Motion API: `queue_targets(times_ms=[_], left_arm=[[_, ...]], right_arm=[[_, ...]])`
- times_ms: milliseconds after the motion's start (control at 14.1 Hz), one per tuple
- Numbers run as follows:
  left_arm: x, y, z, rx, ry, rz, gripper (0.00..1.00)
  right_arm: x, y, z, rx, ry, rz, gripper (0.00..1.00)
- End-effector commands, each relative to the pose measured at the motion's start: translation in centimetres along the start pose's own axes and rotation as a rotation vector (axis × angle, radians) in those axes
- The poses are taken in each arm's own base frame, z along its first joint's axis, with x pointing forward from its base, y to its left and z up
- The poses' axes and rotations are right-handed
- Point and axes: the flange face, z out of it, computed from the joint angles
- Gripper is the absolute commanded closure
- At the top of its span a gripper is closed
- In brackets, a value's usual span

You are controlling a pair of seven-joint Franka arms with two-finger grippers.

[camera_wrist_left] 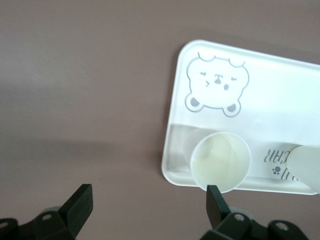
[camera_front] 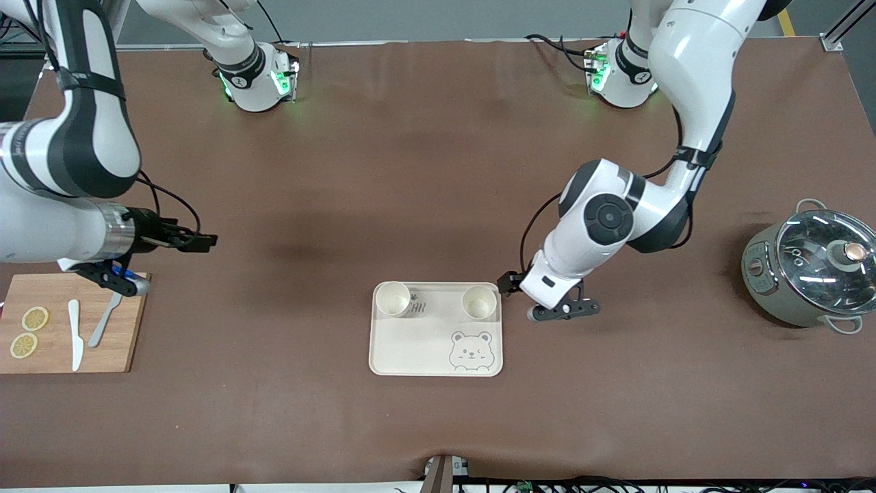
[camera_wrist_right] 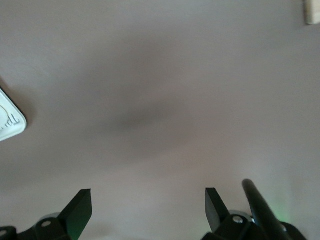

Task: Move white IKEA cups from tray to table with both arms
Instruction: 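Reach both grippers down to the two white cups on the tray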

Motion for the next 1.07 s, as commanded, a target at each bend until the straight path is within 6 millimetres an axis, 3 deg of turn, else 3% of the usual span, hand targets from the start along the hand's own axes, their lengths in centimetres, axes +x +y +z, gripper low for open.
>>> queue_targets(times_ms=[0,142,284,426,497,639,710,995], left_arm=[[-0.6,2.0,2.5,-0.014,0.021,0.006,0.04],[-0.7,2.1,4.6,-0.028,0.02,-0.004,0.07],[-0.6,2.1,5.9,-0.039,0.031,-0.001,0.18],[-0.9,1.9,7.8,-0.038,0.019,0.001,0.49],[-0.8,2.1,8.0,-0.056,0.038,0.0,0.61],[-0.9,2.3,8.5,-0.063,0.045,0.005,0.95],[-1.0,2.3,8.8,-0.061,0.04,0.003,1.0],[-0.7,2.4,7.6,-0.066,0.06,0.014,1.0]], right_arm=[[0.5,-3.7,2.9,0.0,0.012,-0.004,0.0],[0.4,-6.0,3.9,0.037,0.023,-0.013,0.0],[0.8,-7.7,4.8,0.072,0.057,0.037,0.0],[0.1,-10.5,6.0,0.073,0.075,0.085,0.0],[0.0,-11.7,6.9,0.074,0.089,0.103,0.0],[-0.2,-13.8,8.4,0.085,0.119,0.165,0.0],[-0.6,-15.4,9.6,0.081,0.121,0.186,0.0],[-1.5,-21.2,13.8,0.095,0.159,0.296,0.0]])
